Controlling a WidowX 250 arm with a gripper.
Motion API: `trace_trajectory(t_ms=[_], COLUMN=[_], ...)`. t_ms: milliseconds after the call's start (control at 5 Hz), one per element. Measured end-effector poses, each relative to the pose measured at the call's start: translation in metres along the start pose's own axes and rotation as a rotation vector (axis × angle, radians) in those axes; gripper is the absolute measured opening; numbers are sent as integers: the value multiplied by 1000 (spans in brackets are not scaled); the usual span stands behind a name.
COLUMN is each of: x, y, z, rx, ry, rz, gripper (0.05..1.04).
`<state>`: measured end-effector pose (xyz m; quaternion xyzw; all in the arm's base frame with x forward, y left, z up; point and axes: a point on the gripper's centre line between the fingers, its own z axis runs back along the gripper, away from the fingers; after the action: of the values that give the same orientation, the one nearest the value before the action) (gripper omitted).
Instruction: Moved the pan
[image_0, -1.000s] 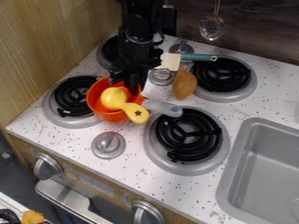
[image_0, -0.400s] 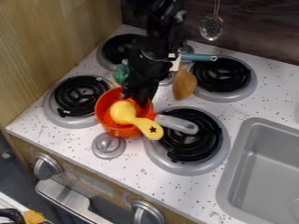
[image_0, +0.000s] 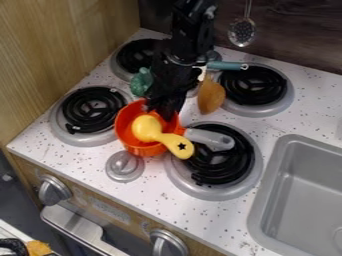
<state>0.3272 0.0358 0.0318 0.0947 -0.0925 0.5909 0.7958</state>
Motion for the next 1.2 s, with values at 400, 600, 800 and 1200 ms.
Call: trace_trajectory(t_ms=[400, 600, 800, 1200], x=[-4, -6, -6, -5], y=[-5, -5, -7, -7], z=[-4, -5, -8, -8], rx=[2, -9, -33, -29], ry=[27, 36, 31, 21], rz=[13, 22, 31, 24], gripper=[72, 102, 271, 853])
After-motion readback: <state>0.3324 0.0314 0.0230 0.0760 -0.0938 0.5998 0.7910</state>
